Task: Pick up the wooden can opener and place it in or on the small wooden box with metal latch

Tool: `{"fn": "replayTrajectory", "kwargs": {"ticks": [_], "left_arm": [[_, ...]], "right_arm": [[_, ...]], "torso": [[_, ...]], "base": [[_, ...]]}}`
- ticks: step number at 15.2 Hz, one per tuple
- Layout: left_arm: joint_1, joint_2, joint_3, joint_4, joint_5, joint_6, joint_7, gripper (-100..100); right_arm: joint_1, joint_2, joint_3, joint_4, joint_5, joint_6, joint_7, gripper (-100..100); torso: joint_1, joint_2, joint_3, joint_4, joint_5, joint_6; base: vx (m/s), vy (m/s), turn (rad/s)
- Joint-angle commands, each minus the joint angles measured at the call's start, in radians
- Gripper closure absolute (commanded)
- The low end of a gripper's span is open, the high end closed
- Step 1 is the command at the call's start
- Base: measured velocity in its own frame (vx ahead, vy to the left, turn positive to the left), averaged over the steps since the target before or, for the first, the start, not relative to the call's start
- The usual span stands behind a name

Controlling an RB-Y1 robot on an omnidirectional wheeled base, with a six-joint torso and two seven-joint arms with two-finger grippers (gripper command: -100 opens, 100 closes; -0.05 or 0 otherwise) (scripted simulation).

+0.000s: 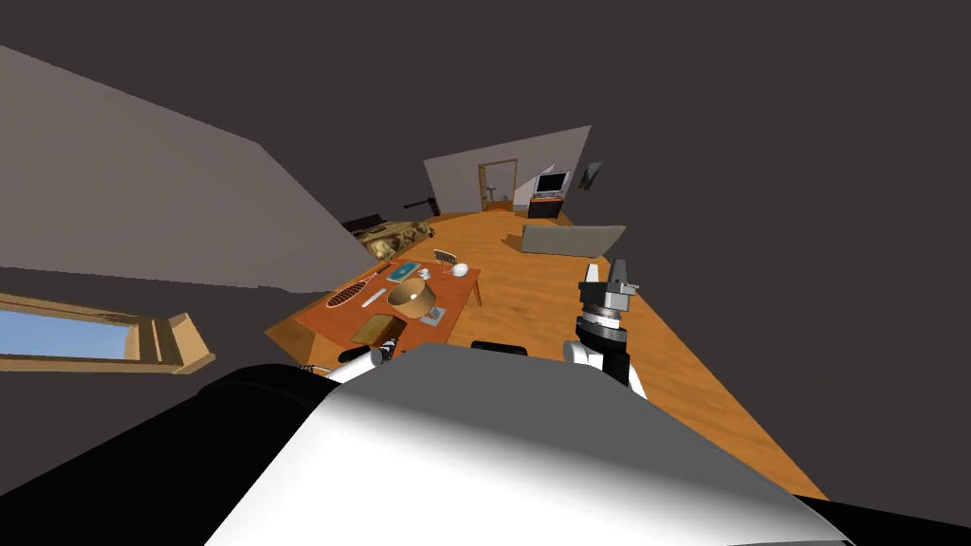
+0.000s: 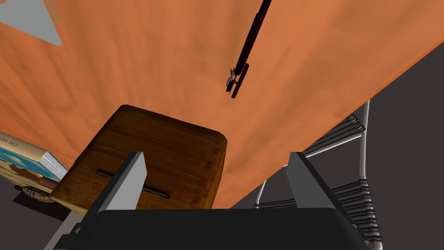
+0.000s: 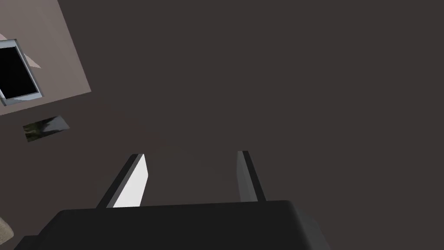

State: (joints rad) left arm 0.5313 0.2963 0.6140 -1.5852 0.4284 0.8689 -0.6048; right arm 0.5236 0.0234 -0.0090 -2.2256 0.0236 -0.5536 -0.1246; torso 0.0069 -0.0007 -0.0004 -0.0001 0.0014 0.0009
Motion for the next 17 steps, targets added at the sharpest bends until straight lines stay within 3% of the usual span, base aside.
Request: {"fn": "replayTrajectory", "kwargs": {"ticks": [1,2,7,9,17], "left_arm": [[-0.007,0.001,0.018,0.028,0.011,0.050,-0.015,-100],[-0.007,0.001,0.018,0.028,0.011,0.056,-0.015,-100],[-0.006,-0.008,0.076,0.090,0.049,0.173,-0.056,-100],[-0.006,-0.008,0.076,0.090,0.049,0.192,-0.056,-100],[-0.005,-0.024,0.144,0.161,0.094,0.350,-0.103,-100]], "right_arm": [[0.000,0.000,0.000,0.000,0.000,0.000,0.000,0],[0.000,0.000,0.000,0.000,0.000,0.000,0.000,0],[0.000,0.000,0.000,0.000,0.000,0.000,0.000,0],[0.000,0.000,0.000,0.000,0.000,0.000,0.000,0],[0.000,0.000,0.000,0.000,0.000,0.000,0.000,0]], "torso": [[0.000,0.000,0.000,0.000,0.000,0.000],[0.001,0.000,0.000,0.000,0.000,0.000],[0.000,-0.001,0.000,0.000,0.000,-0.001],[0.001,0.000,0.000,0.000,0.000,-0.001],[0.000,-0.001,0.000,0.000,0.000,-0.001]], "base": [[-0.036,0.058,-0.365],[-0.026,0.044,-0.106],[-0.029,0.041,-0.292],[-0.031,0.040,-0.180],[-0.030,0.030,-0.244]]}}
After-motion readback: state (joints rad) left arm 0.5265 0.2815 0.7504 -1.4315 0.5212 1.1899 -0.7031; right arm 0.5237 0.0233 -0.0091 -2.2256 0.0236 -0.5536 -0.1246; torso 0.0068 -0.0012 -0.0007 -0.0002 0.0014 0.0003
